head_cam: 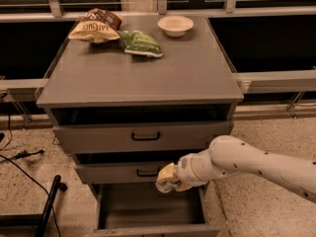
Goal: Pick 7up can from bottom drawer and place on counter
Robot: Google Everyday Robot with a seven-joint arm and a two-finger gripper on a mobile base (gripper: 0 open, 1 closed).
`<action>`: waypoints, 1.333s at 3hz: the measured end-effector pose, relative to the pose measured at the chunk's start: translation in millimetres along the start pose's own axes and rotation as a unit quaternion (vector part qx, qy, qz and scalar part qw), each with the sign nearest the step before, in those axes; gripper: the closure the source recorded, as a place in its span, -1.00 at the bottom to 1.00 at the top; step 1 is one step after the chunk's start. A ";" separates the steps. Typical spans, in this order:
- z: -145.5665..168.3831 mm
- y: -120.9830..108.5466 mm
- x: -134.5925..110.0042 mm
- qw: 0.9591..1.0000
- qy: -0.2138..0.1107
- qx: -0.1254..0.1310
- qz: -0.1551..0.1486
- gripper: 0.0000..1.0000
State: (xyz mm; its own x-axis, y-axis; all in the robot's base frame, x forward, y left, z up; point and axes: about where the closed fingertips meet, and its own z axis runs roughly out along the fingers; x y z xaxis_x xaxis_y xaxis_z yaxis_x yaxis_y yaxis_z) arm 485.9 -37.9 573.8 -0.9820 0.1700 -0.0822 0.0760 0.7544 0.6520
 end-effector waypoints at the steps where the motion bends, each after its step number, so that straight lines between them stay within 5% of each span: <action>1: 0.0 0.0 0.1 1.000 0.000 0.000 0.000 1.00; 4: -93.2 39.7 -3.4 0.999 0.022 -0.027 -0.017 1.00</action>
Offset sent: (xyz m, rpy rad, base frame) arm -0.0043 -0.0157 0.0575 -0.0155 0.0160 0.0265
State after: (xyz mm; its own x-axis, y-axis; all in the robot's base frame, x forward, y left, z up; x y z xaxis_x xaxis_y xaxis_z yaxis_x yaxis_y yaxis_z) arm 476.2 -67.6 670.3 -0.9907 0.1154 -0.0717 0.0343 0.7234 0.6895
